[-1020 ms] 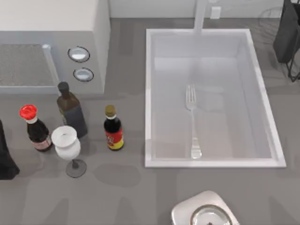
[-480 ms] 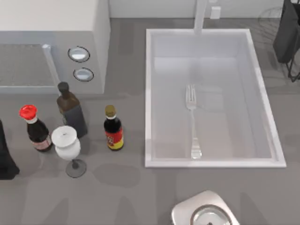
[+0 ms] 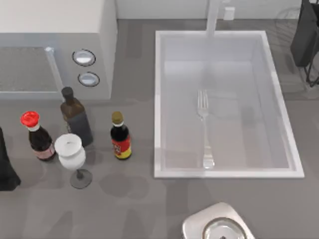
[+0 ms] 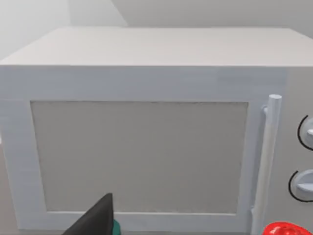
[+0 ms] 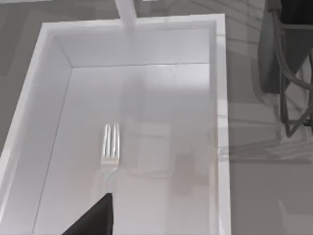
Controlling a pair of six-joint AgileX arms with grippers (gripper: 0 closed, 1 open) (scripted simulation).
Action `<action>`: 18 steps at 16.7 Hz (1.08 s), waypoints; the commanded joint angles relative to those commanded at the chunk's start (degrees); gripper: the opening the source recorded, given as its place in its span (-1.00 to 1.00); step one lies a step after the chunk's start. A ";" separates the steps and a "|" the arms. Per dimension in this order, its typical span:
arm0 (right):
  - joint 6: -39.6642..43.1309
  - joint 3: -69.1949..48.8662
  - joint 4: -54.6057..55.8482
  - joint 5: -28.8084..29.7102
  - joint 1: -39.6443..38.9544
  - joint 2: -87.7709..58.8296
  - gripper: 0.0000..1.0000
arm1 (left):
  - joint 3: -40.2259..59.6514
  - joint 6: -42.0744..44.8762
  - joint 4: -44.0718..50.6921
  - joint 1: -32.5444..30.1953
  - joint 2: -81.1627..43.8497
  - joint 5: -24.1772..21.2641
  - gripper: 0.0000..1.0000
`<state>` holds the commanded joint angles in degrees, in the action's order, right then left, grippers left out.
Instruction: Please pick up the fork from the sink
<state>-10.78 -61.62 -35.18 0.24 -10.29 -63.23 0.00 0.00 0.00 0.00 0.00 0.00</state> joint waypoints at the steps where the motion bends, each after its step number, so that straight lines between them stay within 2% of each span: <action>1: -1.07 -6.06 -3.47 0.02 -1.02 -6.21 1.00 | 0.00 0.00 0.00 0.00 0.00 0.00 1.00; 11: -11.26 -63.20 -36.24 0.22 -10.66 -64.75 1.00 | 0.00 0.00 0.00 0.00 0.00 0.00 1.00; 15: -14.18 -79.25 -45.49 0.25 -13.38 -81.24 1.00 | 0.00 0.00 0.00 0.00 0.00 0.00 1.00; 18: -15.50 -86.55 -49.67 0.27 -14.62 -88.74 1.00 | 0.00 0.00 0.00 0.00 0.00 0.00 1.00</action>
<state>-26.28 -148.17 -84.85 0.51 -24.91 -151.97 0.00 0.00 0.00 0.00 0.00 0.00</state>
